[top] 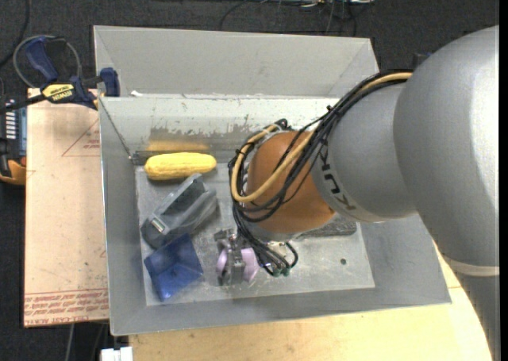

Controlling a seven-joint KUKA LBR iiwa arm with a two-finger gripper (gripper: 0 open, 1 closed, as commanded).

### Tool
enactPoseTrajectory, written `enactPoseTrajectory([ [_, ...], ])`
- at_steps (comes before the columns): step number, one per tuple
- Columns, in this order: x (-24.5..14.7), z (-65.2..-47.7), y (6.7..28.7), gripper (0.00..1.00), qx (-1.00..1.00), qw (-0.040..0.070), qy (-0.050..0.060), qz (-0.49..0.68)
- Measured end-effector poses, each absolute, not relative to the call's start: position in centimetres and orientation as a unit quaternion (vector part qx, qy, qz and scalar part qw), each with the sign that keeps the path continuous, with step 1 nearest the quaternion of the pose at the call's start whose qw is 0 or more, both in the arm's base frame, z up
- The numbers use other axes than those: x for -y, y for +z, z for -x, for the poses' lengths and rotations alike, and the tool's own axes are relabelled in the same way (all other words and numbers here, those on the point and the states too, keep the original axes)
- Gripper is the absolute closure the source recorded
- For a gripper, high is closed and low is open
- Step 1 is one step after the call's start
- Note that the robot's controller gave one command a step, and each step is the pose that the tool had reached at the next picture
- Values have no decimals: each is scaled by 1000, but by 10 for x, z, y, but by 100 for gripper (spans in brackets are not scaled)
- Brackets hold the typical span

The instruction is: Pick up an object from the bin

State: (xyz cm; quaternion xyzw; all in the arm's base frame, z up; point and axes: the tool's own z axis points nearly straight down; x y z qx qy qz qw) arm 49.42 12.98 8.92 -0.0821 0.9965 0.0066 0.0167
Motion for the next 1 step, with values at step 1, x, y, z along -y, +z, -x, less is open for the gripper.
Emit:
enactPoseTrajectory([
  [1,-137,-492,94,100,-998,13,5,63],
])
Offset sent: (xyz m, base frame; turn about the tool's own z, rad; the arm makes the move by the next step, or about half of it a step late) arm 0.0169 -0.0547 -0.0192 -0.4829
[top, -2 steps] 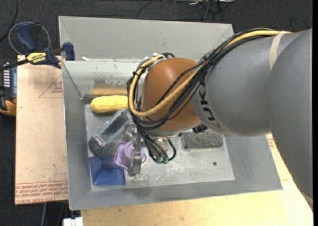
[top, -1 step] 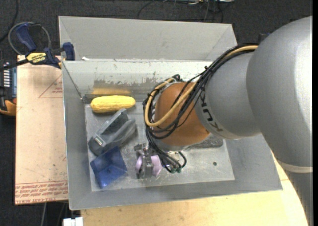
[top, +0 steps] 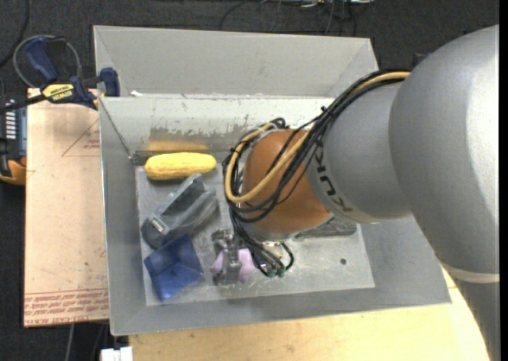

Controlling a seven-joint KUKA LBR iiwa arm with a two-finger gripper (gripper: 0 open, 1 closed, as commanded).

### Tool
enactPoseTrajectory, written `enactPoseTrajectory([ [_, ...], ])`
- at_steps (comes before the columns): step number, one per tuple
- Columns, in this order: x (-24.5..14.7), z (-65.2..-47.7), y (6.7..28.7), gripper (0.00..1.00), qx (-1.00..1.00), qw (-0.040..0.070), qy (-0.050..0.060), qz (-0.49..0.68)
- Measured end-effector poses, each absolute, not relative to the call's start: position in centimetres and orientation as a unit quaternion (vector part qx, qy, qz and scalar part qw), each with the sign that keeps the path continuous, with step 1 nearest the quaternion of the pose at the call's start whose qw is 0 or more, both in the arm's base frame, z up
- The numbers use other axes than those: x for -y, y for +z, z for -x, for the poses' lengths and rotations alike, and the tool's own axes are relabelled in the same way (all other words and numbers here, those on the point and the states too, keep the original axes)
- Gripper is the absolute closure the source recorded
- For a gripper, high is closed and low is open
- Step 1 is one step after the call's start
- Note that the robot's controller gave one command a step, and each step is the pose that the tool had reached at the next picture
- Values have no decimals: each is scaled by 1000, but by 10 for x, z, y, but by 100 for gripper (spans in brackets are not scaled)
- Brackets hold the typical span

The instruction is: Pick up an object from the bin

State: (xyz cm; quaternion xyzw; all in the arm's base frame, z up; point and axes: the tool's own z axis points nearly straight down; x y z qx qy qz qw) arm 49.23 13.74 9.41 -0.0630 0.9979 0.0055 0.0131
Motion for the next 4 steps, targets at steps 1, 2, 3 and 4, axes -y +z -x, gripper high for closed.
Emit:
enactPoseTrajectory([
  [1,-109,-502,96,100,-994,16,6,111],
  [2,-127,-501,151,100,-999,15,8,49],
  [3,-97,-511,198,100,-982,16,5,187],
  [4,-102,-514,184,100,-991,17,6,131],
])
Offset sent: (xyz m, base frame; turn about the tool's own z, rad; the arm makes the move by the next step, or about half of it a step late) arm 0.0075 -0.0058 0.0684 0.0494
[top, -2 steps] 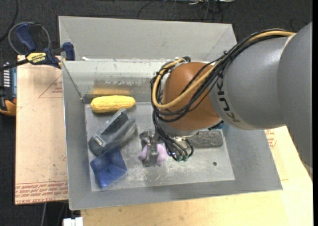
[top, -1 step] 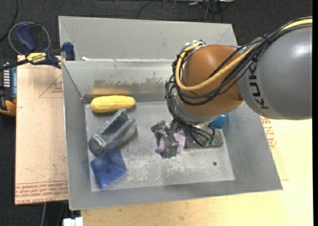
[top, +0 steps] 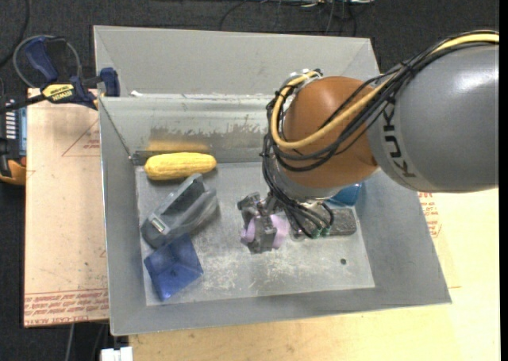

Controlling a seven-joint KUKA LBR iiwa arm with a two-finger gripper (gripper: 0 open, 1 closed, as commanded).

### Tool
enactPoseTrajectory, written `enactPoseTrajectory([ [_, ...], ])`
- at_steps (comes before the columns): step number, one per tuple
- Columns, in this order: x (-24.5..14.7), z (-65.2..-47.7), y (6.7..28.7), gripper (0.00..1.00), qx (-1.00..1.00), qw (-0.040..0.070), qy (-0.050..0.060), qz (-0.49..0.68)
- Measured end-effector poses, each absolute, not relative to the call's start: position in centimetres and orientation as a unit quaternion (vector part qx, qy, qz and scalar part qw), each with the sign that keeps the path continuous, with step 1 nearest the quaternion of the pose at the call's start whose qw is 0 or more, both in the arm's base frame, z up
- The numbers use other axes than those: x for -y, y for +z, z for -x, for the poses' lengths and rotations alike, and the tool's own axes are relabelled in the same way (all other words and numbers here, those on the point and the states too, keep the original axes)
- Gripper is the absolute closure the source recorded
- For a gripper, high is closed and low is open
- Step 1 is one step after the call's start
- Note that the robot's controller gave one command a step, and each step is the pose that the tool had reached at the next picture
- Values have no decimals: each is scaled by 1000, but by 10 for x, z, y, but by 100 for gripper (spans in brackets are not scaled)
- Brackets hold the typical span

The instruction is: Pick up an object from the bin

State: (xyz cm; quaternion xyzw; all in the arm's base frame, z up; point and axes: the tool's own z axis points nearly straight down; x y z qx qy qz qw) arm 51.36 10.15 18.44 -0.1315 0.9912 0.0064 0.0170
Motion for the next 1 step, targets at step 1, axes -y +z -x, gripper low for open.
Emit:
enactPoseTrajectory([
  [1,-86,-519,216,100,-984,18,6,177],
])
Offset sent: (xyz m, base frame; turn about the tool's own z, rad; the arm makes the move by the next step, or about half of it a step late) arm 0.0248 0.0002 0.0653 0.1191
